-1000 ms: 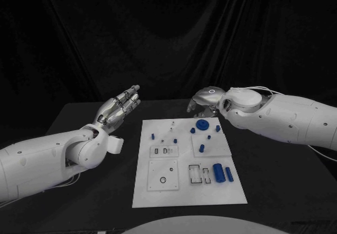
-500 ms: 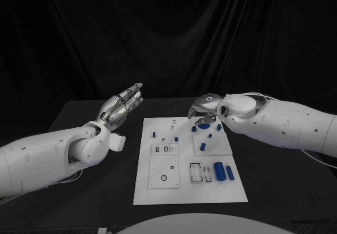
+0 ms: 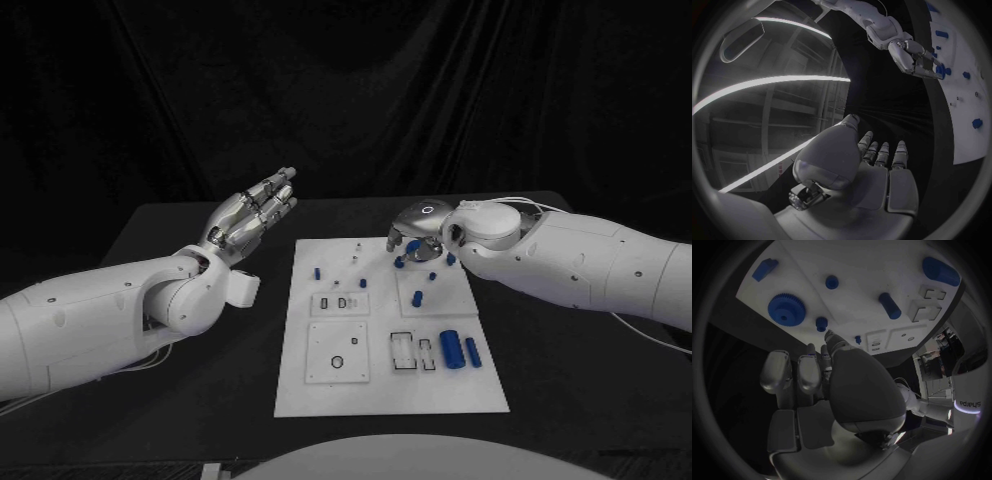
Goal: Assemble the parts on the task board
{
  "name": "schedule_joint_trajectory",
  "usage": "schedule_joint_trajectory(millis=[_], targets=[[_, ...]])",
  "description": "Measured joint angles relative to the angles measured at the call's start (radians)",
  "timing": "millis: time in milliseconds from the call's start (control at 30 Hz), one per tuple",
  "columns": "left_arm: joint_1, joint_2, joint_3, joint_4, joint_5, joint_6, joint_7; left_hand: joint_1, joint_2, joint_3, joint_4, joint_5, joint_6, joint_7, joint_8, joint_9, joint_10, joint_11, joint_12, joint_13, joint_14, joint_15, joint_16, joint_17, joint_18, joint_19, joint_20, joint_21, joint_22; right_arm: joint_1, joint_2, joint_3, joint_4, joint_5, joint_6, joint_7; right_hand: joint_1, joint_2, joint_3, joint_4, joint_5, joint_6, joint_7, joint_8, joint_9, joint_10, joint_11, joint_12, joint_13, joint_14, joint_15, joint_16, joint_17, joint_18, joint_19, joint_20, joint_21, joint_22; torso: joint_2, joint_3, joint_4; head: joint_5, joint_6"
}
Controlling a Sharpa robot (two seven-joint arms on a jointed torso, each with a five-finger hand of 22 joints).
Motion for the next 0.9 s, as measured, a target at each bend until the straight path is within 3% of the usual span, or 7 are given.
schedule_joint_trajectory(millis=[500, 900], targets=[[0.000, 0.002, 0.000, -0.004, 0.000, 0.015, 0.000, 0.005, -0.005, 0.006, -0.006, 0.006, 0.006, 0.006, 0.000, 0.000, 0.003, 0.003, 0.000, 0.000, -0.004, 0.011, 0.000, 0.000, 0.000, 0.004, 0.011, 0.000, 0.002, -0.011, 0.014, 0.000, -0.017, -0.002, 0.004, 0.000, -0.010, -0.009, 0.000, 0.000, -0.020, -0.005, -0.005, 0.000, 0.005, 0.004, -0.004, 0.000, 0.006, -0.010, -0.003, 0.000, -0.016, 0.000, -0.011, 0.003, 0.004, -0.002, 0.000, 0.0001, -0.0004, 0.001, -0.012], [0.000, 0.002, 0.000, -0.005, -0.001, 0.022, 0.000, 0.005, -0.005, 0.008, -0.008, 0.006, 0.010, 0.010, 0.000, 0.001, 0.003, 0.003, 0.000, 0.000, -0.004, 0.011, 0.000, -0.001, 0.000, 0.003, 0.011, 0.000, 0.003, -0.015, 0.023, 0.000, -0.033, -0.002, 0.008, 0.000, -0.010, -0.009, 0.008, -0.008, 0.004, -0.009, -0.009, 0.000, 0.009, 0.004, -0.004, 0.000, 0.013, -0.016, -0.002, 0.000, -0.021, 0.000, -0.014, 0.000, 0.004, 0.002, 0.000, 0.0000, -0.0004, 0.002, -0.019]])
